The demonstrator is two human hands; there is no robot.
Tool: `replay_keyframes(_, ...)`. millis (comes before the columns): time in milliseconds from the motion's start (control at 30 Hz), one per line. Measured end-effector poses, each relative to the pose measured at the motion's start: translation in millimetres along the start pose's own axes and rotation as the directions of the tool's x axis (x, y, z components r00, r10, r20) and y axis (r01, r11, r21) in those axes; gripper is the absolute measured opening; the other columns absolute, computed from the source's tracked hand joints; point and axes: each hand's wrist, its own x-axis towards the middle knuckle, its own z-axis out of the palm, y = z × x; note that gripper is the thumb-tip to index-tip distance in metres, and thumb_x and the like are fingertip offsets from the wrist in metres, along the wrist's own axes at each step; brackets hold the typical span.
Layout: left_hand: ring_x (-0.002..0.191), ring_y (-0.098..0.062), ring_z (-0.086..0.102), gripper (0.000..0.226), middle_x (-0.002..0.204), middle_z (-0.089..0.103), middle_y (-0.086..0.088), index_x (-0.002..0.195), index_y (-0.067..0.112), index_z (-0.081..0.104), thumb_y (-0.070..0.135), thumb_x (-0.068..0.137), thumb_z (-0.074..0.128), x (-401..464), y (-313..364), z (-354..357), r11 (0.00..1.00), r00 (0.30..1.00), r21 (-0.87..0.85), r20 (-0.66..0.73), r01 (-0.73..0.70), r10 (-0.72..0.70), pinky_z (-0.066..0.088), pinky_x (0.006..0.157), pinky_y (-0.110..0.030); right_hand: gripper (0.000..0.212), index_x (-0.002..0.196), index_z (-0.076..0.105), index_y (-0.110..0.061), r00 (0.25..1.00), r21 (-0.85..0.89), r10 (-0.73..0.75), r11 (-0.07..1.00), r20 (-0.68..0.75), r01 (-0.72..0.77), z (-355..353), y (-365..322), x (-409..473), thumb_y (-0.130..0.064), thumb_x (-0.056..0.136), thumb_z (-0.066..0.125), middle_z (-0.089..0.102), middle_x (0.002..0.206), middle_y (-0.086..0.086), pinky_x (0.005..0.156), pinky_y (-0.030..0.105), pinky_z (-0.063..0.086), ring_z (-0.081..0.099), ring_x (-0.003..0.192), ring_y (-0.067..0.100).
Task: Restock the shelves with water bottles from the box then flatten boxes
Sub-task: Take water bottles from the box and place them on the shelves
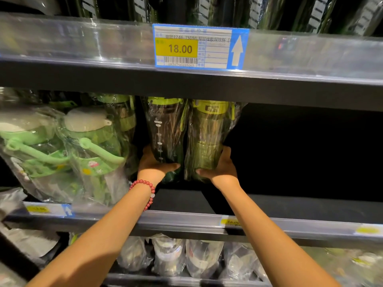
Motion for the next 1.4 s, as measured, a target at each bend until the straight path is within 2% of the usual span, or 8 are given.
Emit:
replay_keyframes(300,0.129,-0.028,0.044,0.096,0.141,0.044,-0.011,0.143,0.008,0.031,0.017,0.064,0.086,-18.8,13.3,-2.3,0.999,1.0,0.033,-0.009,0.017,-0.017,0.035,0.102,-0.029,0.084,0.14,0.035,-0.013,0.994,-0.041,-0.064,0.997,0.093,0.068,-29.0,5.9,-7.3,-0.026,0.072,0.082,0.049,0.137,0.007,0.095,0.028,0.04,0.049,0.124,0.025)
replay_keyframes(500,0.118,-0.027,0.053,0.074,0.128,0.056,-0.01,0.13,0.009,0.047,0.03,0.069,0.082,-86.4,25.2,-15.4,0.977,0.988,0.198,-0.121,-0.073,0.099,0.043,0.091,-0.033,0.059,0.135,0.046,-0.015,0.943,-0.419,-0.32,0.846,0.094,0.329,-56.2,13.0,-53.8,-0.037,0.085,0.068,0.058,0.119,0.009,0.078,0.027,0.039,0.053,0.111,0.026)
replay_keyframes(567,0.124,-0.021,0.048,0.072,0.135,0.052,-0.003,0.133,0.013,0.046,0.034,0.072,0.08,-116.5,25.7,-21.1,0.951,0.973,0.277,-0.147,-0.135,0.181,0.04,0.097,-0.033,0.053,0.133,0.049,-0.015,0.902,-0.414,-0.411,0.803,0.135,0.428,-56.7,18.9,-75.2,-0.035,0.087,0.066,0.058,0.121,0.005,0.086,0.028,0.041,0.05,0.116,0.024)
replay_keyframes(733,0.121,-0.022,0.049,0.065,0.132,0.054,0.0,0.136,0.019,0.047,0.037,0.079,0.073,-206.2,1.5,-20.5,0.818,0.914,0.559,-0.247,-0.138,0.323,0.04,0.098,-0.036,0.039,0.114,0.062,-0.008,0.646,-0.263,-0.742,0.596,0.179,0.758,-45.0,41.5,-127.1,-0.022,0.078,0.068,0.063,0.117,0.007,0.092,0.028,0.041,0.052,0.111,0.024)
replay_keyframes(933,0.094,-0.033,0.065,0.066,0.107,0.067,-0.012,0.114,0.006,0.062,0.028,0.057,0.088,-314.2,-80.9,-1.3,0.604,0.94,0.775,-0.32,0.186,0.121,0.054,0.076,-0.038,0.029,0.106,0.059,-0.014,0.361,-0.012,-0.847,0.387,0.391,0.922,1.3,85.1,-196.6,-0.024,0.078,0.058,0.064,0.108,0.005,0.081,0.033,0.052,0.056,0.102,0.024)
replay_keyframes(1133,0.084,-0.035,0.064,0.064,0.098,0.065,-0.016,0.107,0.006,0.06,0.021,0.052,0.089,-435.6,-139.6,2.8,0.531,0.851,0.685,-0.504,0.499,-0.149,0.056,0.066,-0.037,0.041,0.105,0.061,-0.015,0.118,0.192,-0.747,0.315,0.655,0.93,49.2,114.8,-275.9,-0.024,0.065,0.066,0.066,0.103,0.004,0.074,0.036,0.056,0.063,0.094,0.027)
replay_keyframes(1300,0.071,-0.032,0.061,0.037,0.085,0.063,-0.013,0.093,0.005,0.065,0.035,0.075,0.051,-508.4,-159.1,-6.6,0.444,0.746,0.611,-0.615,0.655,-0.254,0.051,0.058,-0.034,0.049,0.099,0.065,-0.017,-0.002,0.253,-0.617,0.321,0.787,0.913,73.5,123.8,-334.3,-0.026,0.056,0.086,0.067,0.096,0.0,0.069,0.035,0.056,0.064,0.088,0.025)
replay_keyframes(1400,0.07,-0.032,0.062,0.04,0.084,0.064,-0.013,0.09,0.006,0.065,0.029,0.06,0.077,-540.5,-173.7,-19.5,0.392,0.669,0.547,-0.657,0.74,-0.346,0.052,0.058,-0.033,0.052,0.096,0.067,-0.016,-0.072,0.293,-0.596,0.282,0.8,0.913,90.6,119.9,-366.5,-0.023,0.049,0.089,0.067,0.091,0.001,0.06,0.035,0.056,0.065,0.08,0.025)
